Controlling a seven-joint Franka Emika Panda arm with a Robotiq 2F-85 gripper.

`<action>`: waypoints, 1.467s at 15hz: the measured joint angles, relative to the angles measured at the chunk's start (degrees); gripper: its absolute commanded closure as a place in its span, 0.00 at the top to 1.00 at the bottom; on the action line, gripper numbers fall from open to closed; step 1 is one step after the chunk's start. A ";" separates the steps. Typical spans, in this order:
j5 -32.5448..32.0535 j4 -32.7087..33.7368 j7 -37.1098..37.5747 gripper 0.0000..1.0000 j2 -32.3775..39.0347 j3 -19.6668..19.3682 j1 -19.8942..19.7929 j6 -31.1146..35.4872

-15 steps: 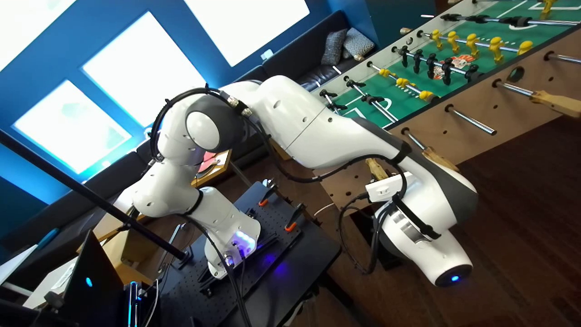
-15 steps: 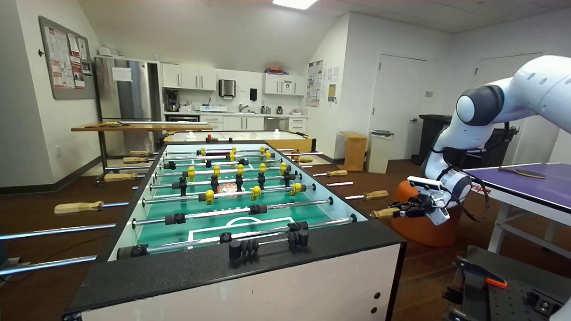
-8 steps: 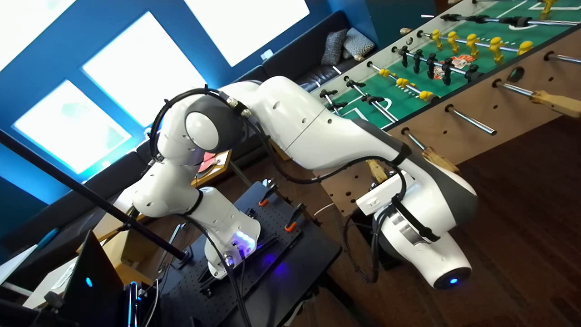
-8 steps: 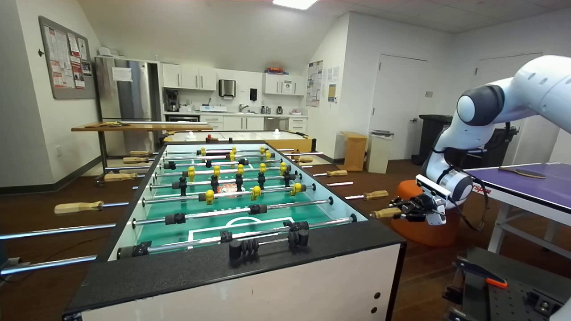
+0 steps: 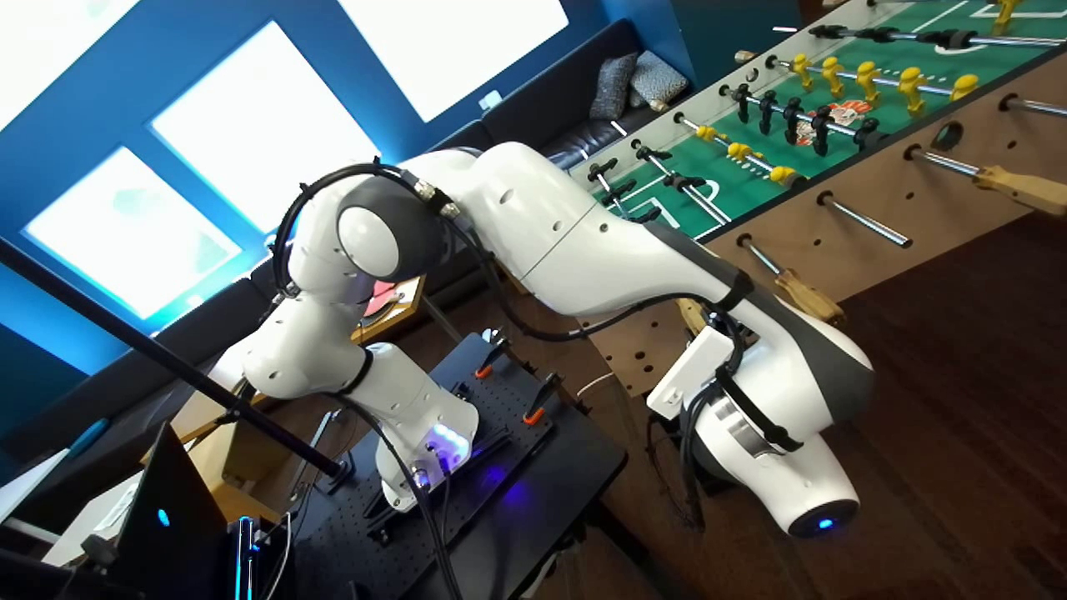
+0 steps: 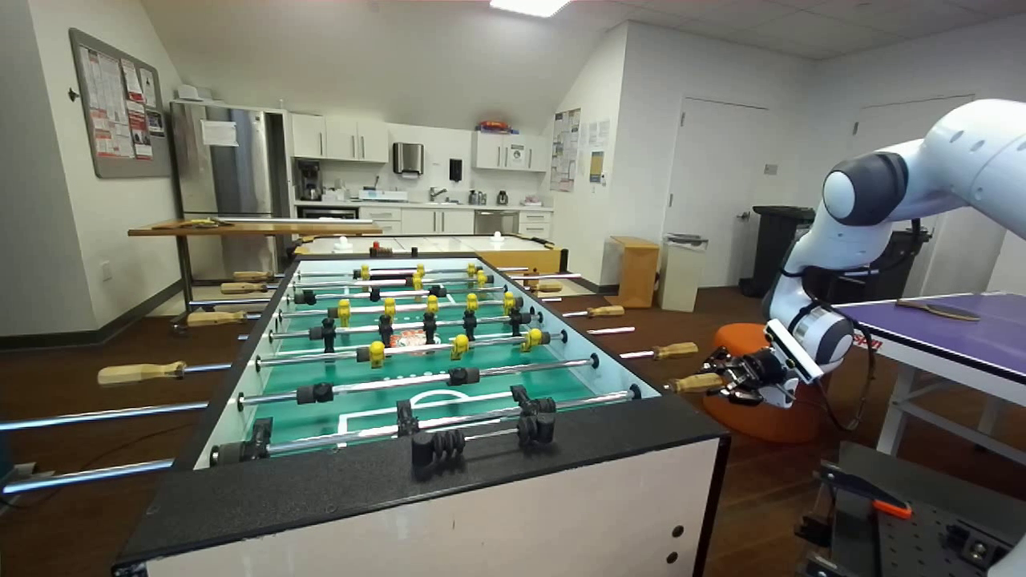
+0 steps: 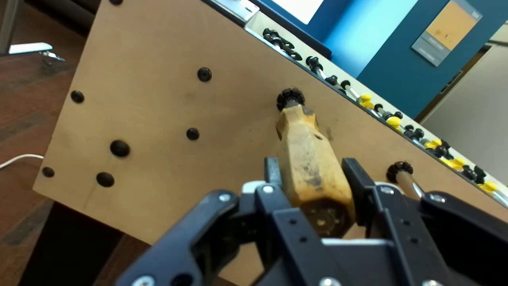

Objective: Rotate the first foosball rod anticlockwise

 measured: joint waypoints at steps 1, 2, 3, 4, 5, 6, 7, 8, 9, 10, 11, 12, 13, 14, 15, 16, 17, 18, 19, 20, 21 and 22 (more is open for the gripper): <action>0.15 -0.13 -2.99 0.17 -0.01 0.02 -0.06 0.00; 0.31 -0.27 -5.87 0.42 -0.01 0.07 -0.16 0.00; 0.56 -0.48 -8.89 0.42 -0.01 0.14 -0.29 0.00; 0.71 -0.64 -10.99 0.42 -0.01 0.22 -0.40 0.00; 0.74 -0.67 -11.94 0.42 -0.01 0.24 -0.44 0.00; 0.76 -0.68 -12.27 0.42 -0.01 0.25 -0.45 0.00; 0.77 -0.68 -12.33 0.17 -0.01 0.25 -0.45 0.00; 0.77 -0.69 -12.33 0.17 -0.01 0.25 -0.45 0.00; 0.77 -0.69 -12.33 0.17 0.02 0.35 -0.57 -0.02; 0.77 -0.69 -13.34 0.17 0.05 0.46 -0.70 -0.01; 0.82 -0.72 -16.09 0.17 0.05 0.49 -0.75 0.01; 0.94 -0.84 -19.14 0.17 0.05 0.54 -0.84 0.01; 1.11 -1.00 -22.27 0.17 0.05 0.61 -0.95 0.01; 1.28 -1.16 -25.46 0.17 0.05 0.68 -1.05 0.01; 1.43 -1.29 -28.54 0.17 0.05 0.74 -1.15 0.01; 1.58 -1.43 -31.69 0.17 0.05 0.79 -1.23 0.01; 1.74 -1.56 -34.71 0.17 0.05 0.84 -1.28 0.01; 1.89 -1.69 -37.82 0.17 0.05 0.88 -1.33 0.01; 2.07 -1.82 -40.76 0.17 0.05 0.92 -1.38 0.01; 2.22 -1.94 -43.78 0.17 0.05 0.98 -1.42 -0.01; 2.30 -2.02 -46.60 0.17 0.06 1.04 -1.47 -0.05; 2.33 -2.07 -49.53 0.17 0.06 1.10 -1.52 -0.08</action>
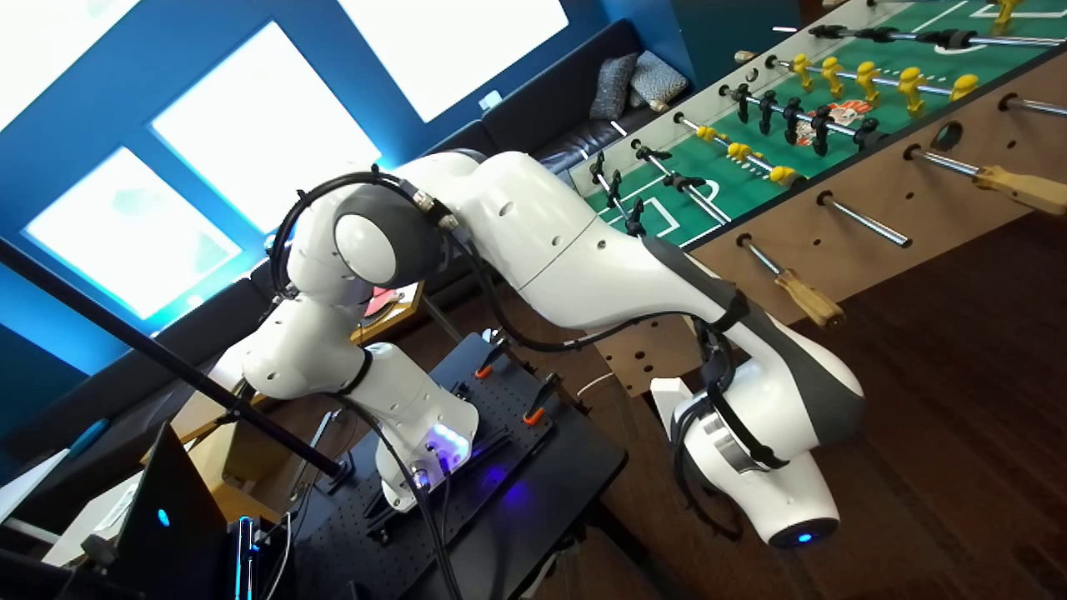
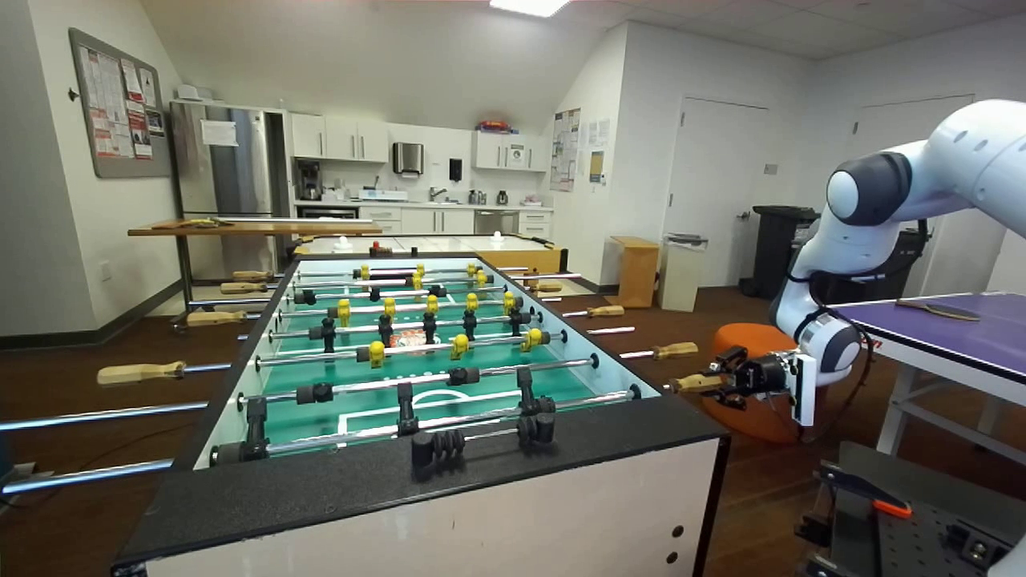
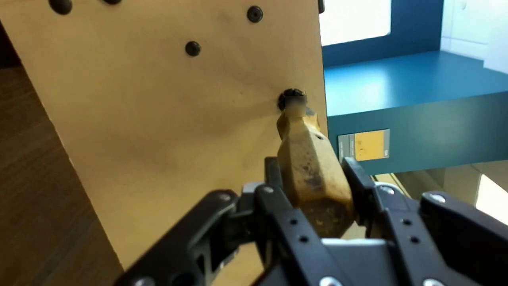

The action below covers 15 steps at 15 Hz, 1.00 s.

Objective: Rotate the first foosball rod anticlockwise

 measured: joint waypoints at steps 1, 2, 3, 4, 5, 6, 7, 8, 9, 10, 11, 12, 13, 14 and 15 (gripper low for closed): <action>0.02 -0.04 -2.86 0.17 0.02 0.10 -0.08 -0.01; 0.02 -0.05 -5.67 0.17 0.06 0.24 -0.19 -0.01; 0.02 -0.04 -8.44 0.17 0.09 0.35 -0.29 -0.02; 0.02 -0.04 -11.17 0.17 0.12 0.43 -0.36 -0.03; 0.02 -0.02 -13.74 0.42 0.15 0.48 -0.40 -0.04; 0.02 0.03 -16.26 0.42 0.20 0.53 -0.44 -0.06; 0.02 0.07 -17.95 0.42 0.25 0.56 -0.47 -0.11; 0.02 0.13 -18.76 0.42 0.28 0.57 -0.47 -0.13; 0.02 0.15 -19.01 0.42 0.29 0.57 -0.47 -0.14; 0.01 0.15 -19.06 0.42 0.30 0.57 -0.47 -0.14; 0.01 0.17 -19.07 0.17 0.30 0.57 -0.47 -0.14; 0.00 0.17 -19.07 0.17 0.30 0.57 -0.47 -0.14; 0.05 0.19 -19.30 0.17 0.40 0.62 -0.54 -0.21; 0.17 0.17 -21.89 0.17 0.49 0.76 -0.68 -0.25; 0.20 0.16 -24.77 0.17 0.53 0.89 -0.79 -0.29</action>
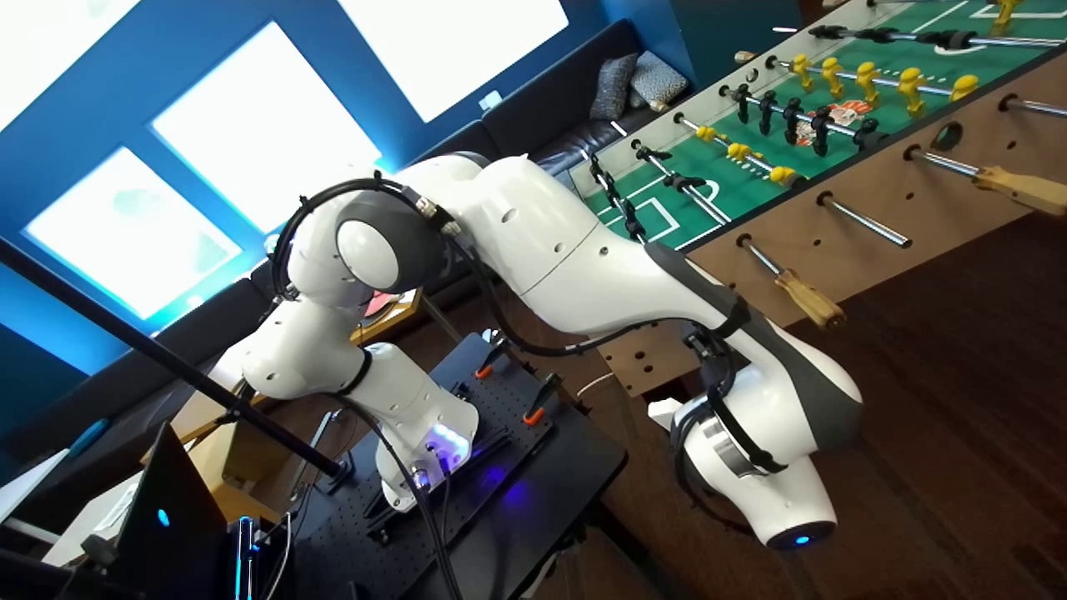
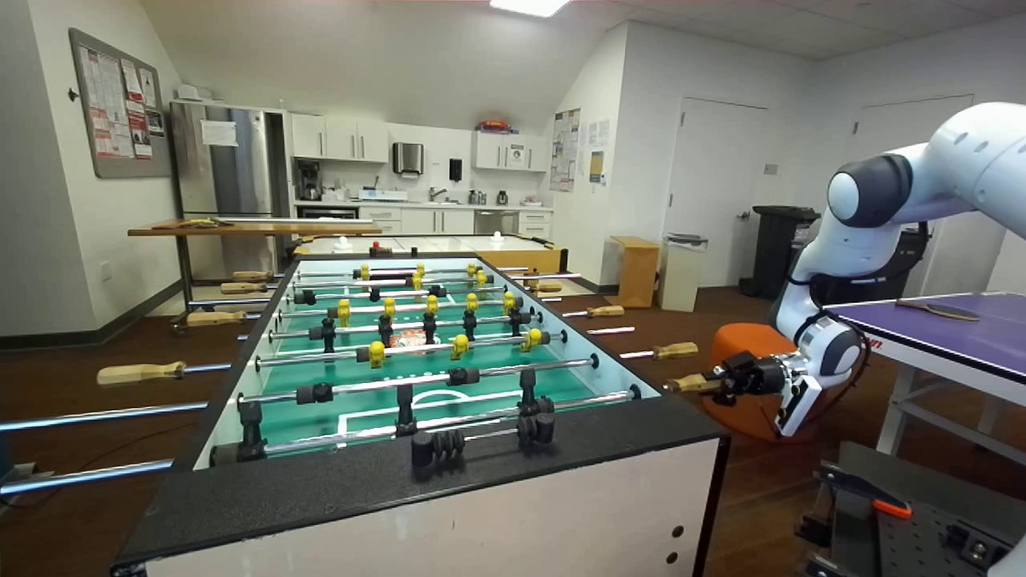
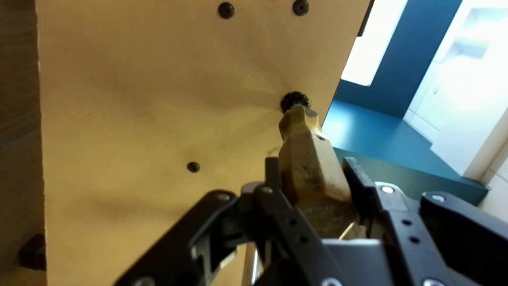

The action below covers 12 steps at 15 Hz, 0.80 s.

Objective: Rotate the first foosball rod anticlockwise

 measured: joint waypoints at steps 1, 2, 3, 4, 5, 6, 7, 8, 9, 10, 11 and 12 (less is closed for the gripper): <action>0.03 0.01 -2.84 0.17 0.06 0.12 -0.11 -0.05; 0.04 0.04 -5.58 0.17 0.12 0.25 -0.21 -0.08; 0.04 0.09 -8.35 0.17 0.20 0.34 -0.29 -0.13; 0.04 0.15 -11.09 0.17 0.26 0.41 -0.32 -0.18; 0.04 0.20 -13.80 0.17 0.31 0.46 -0.33 -0.21; 0.03 0.26 -16.55 0.17 0.36 0.50 -0.33 -0.24; -0.01 0.40 -19.25 0.17 0.45 0.50 -0.33 -0.32; -0.09 0.57 -21.90 0.17 0.55 0.50 -0.33 -0.41; -0.21 0.78 -24.66 0.17 0.64 0.51 -0.33 -0.48; -0.41 1.03 -27.35 0.17 0.71 0.51 -0.33 -0.52; -0.67 1.32 -30.01 0.17 0.77 0.53 -0.32 -0.52; -0.96 1.63 -32.78 0.17 0.82 0.55 -0.31 -0.52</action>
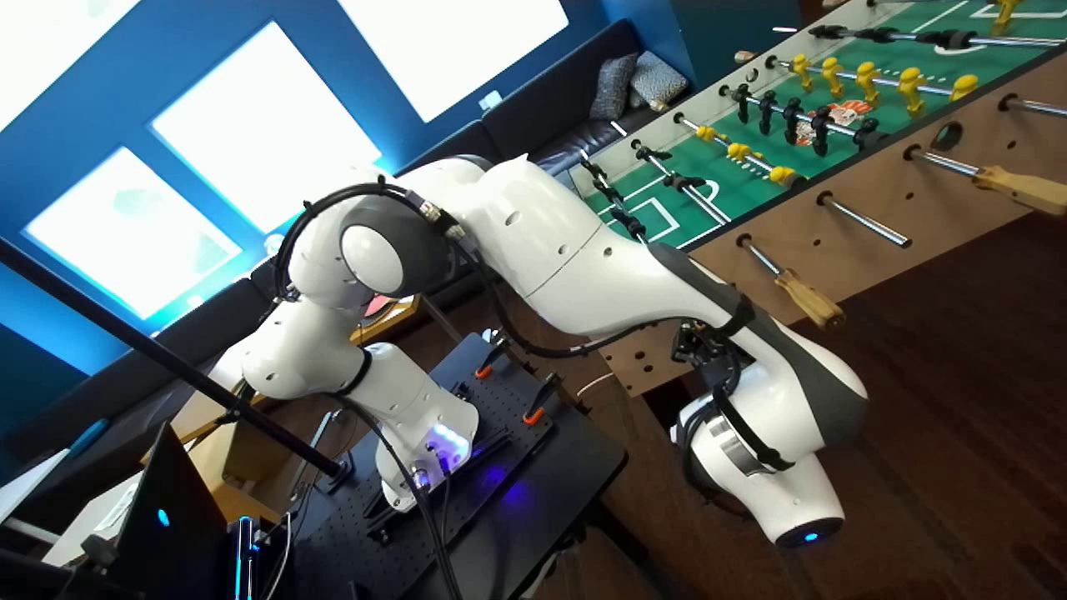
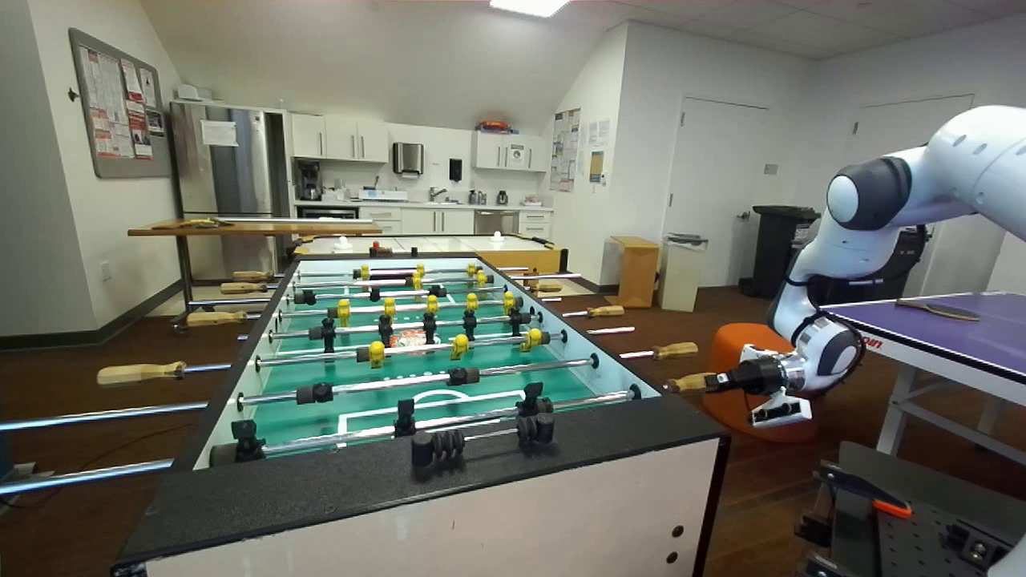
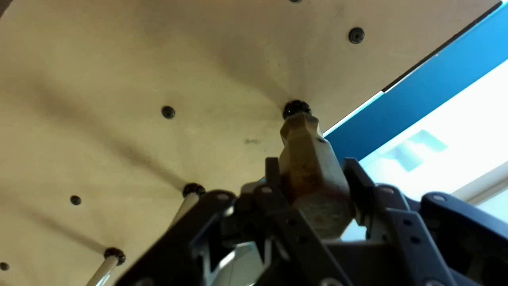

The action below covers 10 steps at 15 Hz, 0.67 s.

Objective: Rotate the first foosball rod anticlockwise

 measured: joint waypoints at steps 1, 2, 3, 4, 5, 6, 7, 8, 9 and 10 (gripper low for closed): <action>-0.26 0.28 -2.97 0.17 0.06 0.02 0.01 0.00; -0.41 0.44 -5.86 0.17 0.09 0.02 0.02 0.01; -0.48 0.55 -8.79 0.17 0.12 0.03 0.02 0.01; -0.49 0.59 -11.71 0.67 0.14 0.03 0.02 0.01; -0.48 0.61 -14.55 0.43 0.15 0.04 0.01 0.02; -0.50 0.71 -15.00 0.49 0.24 0.08 0.02 0.03; -0.48 0.72 -14.98 0.81 0.30 0.08 0.00 0.07; -0.48 0.71 -14.98 0.88 0.36 0.08 -0.02 0.07; -0.48 0.71 -14.98 0.97 0.42 0.08 -0.02 0.07; -0.58 0.70 -14.57 1.00 0.53 0.08 -0.03 0.05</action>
